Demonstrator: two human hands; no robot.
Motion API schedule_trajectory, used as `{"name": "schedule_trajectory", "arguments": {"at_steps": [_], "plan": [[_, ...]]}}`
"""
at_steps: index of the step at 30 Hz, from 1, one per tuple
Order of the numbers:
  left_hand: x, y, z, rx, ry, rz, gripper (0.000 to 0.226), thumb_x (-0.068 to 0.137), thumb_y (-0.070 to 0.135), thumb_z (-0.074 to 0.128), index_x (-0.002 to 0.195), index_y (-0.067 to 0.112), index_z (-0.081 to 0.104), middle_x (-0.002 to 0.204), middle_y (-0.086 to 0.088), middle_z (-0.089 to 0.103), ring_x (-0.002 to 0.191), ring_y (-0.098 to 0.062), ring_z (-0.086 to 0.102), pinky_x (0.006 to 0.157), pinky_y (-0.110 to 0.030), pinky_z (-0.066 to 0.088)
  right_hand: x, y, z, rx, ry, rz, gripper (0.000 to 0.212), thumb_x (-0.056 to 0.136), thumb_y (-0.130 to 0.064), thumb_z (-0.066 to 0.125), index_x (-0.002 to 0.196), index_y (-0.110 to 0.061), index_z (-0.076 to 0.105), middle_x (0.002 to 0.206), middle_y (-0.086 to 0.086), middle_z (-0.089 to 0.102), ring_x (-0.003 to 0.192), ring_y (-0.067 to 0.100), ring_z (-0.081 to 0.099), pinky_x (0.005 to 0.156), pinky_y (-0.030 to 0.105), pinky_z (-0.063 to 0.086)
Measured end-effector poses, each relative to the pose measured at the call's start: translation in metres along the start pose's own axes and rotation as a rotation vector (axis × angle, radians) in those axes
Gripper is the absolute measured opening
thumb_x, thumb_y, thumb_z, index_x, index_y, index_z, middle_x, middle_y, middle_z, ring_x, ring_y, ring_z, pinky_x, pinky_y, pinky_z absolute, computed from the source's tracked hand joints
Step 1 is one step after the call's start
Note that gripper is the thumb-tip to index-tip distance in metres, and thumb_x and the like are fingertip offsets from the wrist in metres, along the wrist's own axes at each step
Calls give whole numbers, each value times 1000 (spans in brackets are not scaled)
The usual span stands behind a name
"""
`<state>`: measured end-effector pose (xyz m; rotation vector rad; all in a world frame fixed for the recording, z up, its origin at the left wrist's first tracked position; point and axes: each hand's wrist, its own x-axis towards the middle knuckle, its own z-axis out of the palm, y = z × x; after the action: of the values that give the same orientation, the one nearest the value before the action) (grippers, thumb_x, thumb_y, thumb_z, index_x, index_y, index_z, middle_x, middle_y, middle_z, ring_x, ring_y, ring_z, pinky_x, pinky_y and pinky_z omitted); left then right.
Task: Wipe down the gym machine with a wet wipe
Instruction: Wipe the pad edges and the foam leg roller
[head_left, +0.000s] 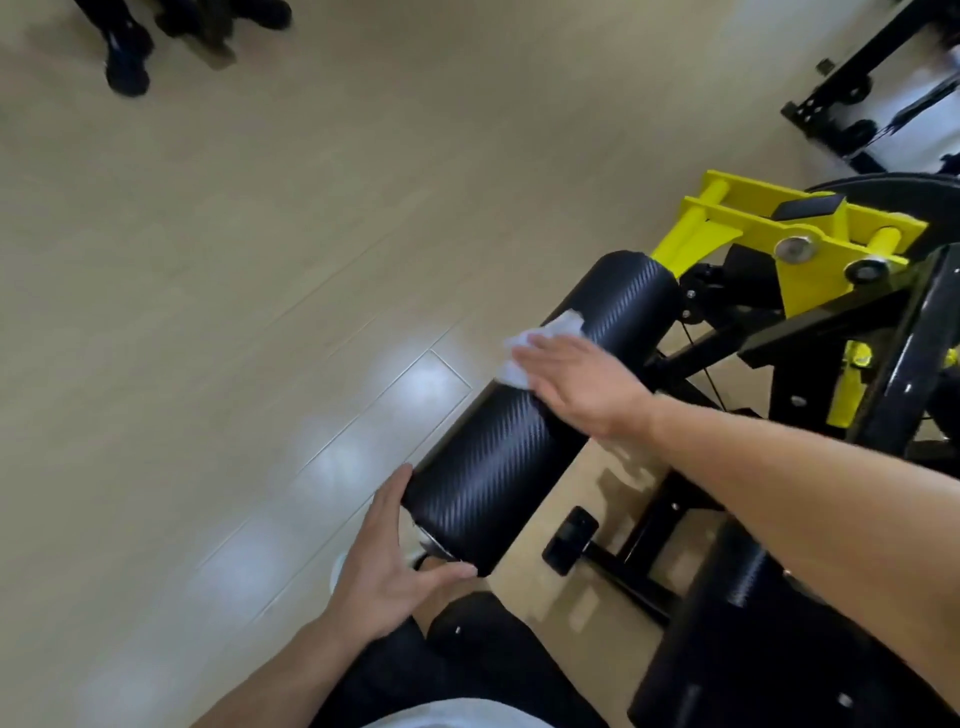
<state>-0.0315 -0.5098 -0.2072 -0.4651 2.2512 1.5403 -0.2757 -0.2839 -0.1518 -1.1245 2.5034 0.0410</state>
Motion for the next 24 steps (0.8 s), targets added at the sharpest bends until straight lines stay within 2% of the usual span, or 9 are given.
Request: {"name": "schedule_trajectory", "arguments": {"at_steps": [2,4,6,8,11,13,15,19,24], "plan": [[4,-1,-8,-17,-29,20,124,50,82,79,153,46,19,156,26,27,142,7,28,121,-33,30,13,54,-23,-14,37,272,70,100,-45,10,141,-8,54,151,9,51,146,32,36,119,42,25],[6,-2,-16,2,-56,33,116,53,78,81,149,51,21,152,31,30,138,14,29,119,-29,29,21,56,-33,23,50,344,71,101,-46,7,113,-5,64,123,14,62,122,38,51,105,46,36],[8,-6,-22,31,-75,16,124,53,72,85,153,50,14,153,33,30,138,12,30,117,-26,28,25,3,-29,69,50,276,62,100,-45,10,97,-10,62,105,11,62,107,33,54,97,45,41],[7,-7,-23,9,-71,3,141,50,69,89,157,47,0,155,32,28,138,10,28,114,-24,28,14,-75,-3,103,-57,67,41,102,-36,28,96,-15,62,98,5,63,100,27,56,95,43,45],[5,-5,-19,-77,-90,-2,149,46,69,91,153,52,-10,161,25,20,145,5,23,117,-25,25,-9,-149,29,202,-61,-212,40,105,-32,35,127,-15,65,125,1,68,124,23,54,112,41,37],[6,-3,-17,-78,-112,26,150,47,67,93,153,53,-12,163,23,15,146,6,19,118,-24,22,-24,-139,39,130,1,-245,46,108,-34,34,145,-15,54,149,-1,55,146,20,38,122,39,25],[13,3,-15,-21,-108,105,143,50,73,88,157,49,-5,161,25,22,145,9,23,117,-23,25,-36,-111,39,49,31,-230,48,109,-35,33,150,-15,48,157,-1,45,153,18,26,125,41,19],[35,24,-7,65,-34,246,100,67,87,63,151,41,38,154,27,33,142,5,32,119,-39,35,-35,-44,29,25,155,104,49,108,-36,30,151,-18,48,159,-3,41,154,17,22,126,41,17],[48,36,3,175,-3,229,106,61,87,67,152,46,31,155,27,29,140,1,33,115,-34,35,2,53,3,92,97,501,67,106,-47,9,159,-10,28,167,10,22,157,30,7,126,47,8]]}}
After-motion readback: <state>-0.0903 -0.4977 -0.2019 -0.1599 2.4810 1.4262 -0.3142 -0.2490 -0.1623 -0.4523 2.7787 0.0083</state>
